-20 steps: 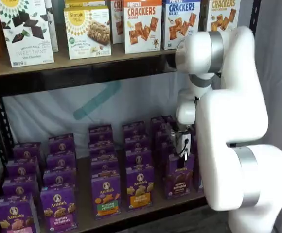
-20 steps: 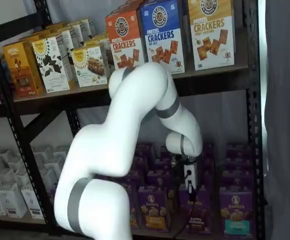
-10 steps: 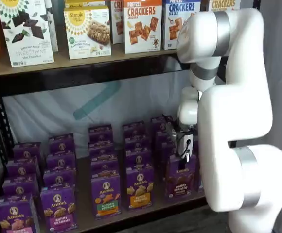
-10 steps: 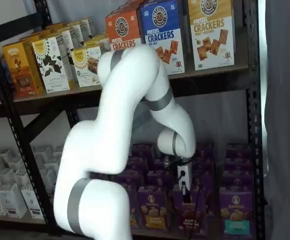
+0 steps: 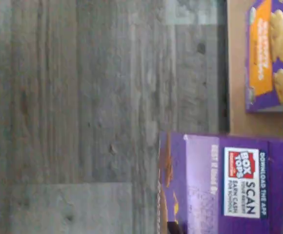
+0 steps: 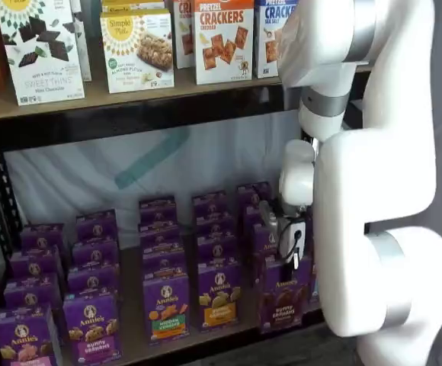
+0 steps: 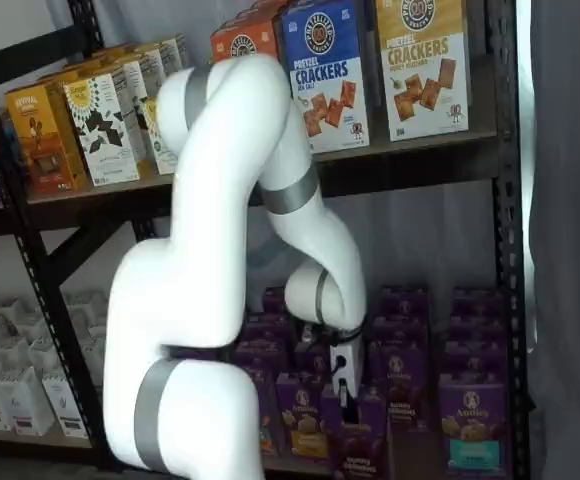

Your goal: Pick up the purple box with a brown patch in the center, on the bottom shelf, the fifth box from the left

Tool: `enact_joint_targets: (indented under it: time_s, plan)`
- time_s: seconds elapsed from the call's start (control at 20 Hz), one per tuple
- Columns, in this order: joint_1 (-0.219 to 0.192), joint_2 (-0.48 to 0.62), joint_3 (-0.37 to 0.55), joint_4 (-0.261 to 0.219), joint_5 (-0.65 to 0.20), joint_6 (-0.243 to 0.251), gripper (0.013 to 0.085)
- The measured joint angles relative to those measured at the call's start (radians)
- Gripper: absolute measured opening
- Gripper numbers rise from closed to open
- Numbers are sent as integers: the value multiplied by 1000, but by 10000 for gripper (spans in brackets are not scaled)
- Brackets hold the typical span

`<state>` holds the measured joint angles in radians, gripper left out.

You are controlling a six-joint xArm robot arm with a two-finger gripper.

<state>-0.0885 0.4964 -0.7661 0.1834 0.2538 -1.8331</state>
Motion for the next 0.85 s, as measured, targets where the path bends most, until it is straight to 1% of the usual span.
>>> enact_joint_targets:
  time_s: [0.1, 0.35, 0.5, 0.7, 0.85]
  plan:
    - [9, -43, 57, 21, -12, -12, 250]
    - [29, -165, 196, 47, -22, -18, 250]
    - [45, -237, 261, 53, -6, -7, 250]
    - [82, -367, 355, 55, 39, 31, 250]
    - [104, -454, 403, 66, 74, 45, 250]
